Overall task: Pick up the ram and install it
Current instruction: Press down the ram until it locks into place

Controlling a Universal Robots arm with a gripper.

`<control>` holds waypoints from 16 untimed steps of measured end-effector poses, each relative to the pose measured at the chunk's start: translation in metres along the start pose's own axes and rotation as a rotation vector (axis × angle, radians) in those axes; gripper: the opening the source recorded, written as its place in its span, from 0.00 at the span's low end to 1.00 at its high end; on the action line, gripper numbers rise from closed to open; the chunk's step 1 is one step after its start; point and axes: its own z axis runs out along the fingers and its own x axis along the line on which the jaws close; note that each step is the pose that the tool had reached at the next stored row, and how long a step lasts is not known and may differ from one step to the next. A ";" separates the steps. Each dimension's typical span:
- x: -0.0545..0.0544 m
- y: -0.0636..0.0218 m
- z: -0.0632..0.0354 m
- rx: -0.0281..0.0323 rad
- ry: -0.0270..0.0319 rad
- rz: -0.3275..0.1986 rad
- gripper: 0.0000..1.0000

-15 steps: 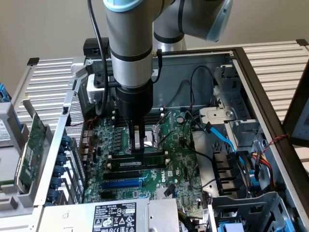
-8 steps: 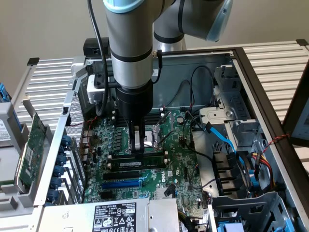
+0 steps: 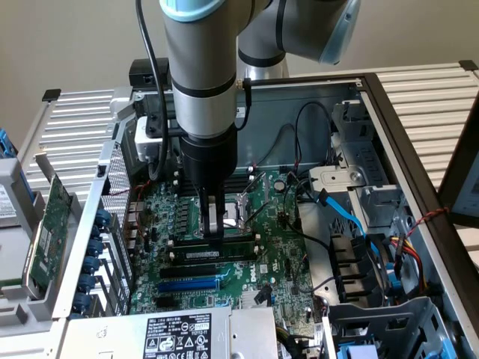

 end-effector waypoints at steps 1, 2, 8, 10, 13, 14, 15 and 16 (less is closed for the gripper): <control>0.000 0.0000 -0.0001 0.0001 -0.0002 0.000 0.11; 0.000 0.0000 -0.0004 0.0002 -0.0004 0.000 0.11; 0.000 0.0000 -0.0075 -0.0003 -0.0002 0.000 0.11; 0.000 0.0001 -0.0104 -0.0006 -0.0001 0.000 0.11; 0.000 0.0001 -0.0155 -0.0008 -0.0001 0.000 0.11; 0.000 0.0001 -0.0173 -0.0008 -0.0001 0.000 0.11; 0.000 0.0001 -0.0194 -0.0008 -0.0001 0.000 0.11; 0.000 0.0002 -0.0214 -0.0008 -0.0001 0.000 0.11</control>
